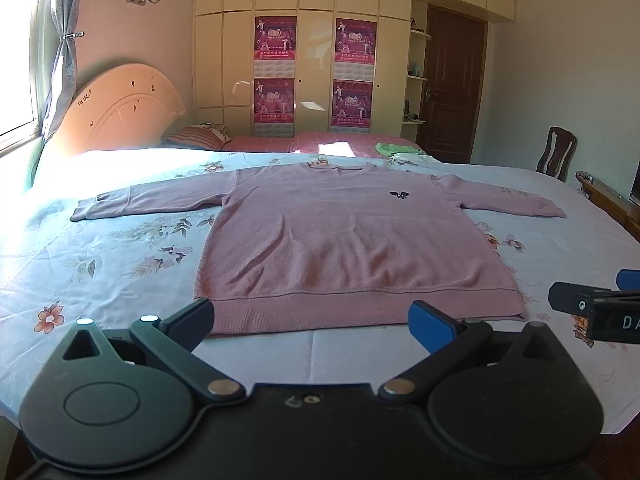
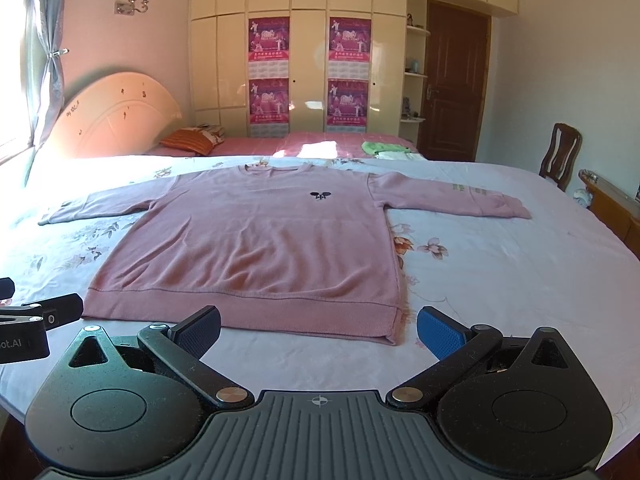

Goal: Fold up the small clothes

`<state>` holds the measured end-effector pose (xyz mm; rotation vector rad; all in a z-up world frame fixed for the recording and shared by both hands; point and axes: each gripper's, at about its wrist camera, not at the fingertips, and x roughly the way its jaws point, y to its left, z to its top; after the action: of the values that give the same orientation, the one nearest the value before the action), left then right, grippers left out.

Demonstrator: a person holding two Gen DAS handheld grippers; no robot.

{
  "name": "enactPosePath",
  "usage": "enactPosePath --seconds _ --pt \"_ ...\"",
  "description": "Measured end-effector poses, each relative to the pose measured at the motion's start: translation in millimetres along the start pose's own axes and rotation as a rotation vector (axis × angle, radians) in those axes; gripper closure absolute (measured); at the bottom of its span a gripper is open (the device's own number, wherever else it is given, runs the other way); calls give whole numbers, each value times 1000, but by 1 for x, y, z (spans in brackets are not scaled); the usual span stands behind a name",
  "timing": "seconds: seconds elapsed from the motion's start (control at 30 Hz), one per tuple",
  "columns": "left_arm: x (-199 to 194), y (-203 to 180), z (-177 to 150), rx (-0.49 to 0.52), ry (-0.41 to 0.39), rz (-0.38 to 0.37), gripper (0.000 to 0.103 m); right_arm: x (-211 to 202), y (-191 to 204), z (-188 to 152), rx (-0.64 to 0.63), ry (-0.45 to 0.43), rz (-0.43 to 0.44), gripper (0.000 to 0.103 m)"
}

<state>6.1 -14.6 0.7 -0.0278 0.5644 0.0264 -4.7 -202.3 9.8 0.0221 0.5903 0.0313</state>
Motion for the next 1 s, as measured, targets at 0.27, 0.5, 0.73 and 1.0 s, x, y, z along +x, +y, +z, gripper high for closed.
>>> enactPosePath --seconds 0.27,0.5,0.73,1.0 --pt "3 4 0 -2 2 6 0 1 3 0 -6 0 2 0" --pt "3 5 0 4 0 10 0 1 5 1 -6 -4 5 0" --pt "3 4 -1 9 1 12 0 2 6 0 -7 -3 7 0" --pt "3 5 -1 8 1 16 0 5 8 1 -13 -4 12 0"
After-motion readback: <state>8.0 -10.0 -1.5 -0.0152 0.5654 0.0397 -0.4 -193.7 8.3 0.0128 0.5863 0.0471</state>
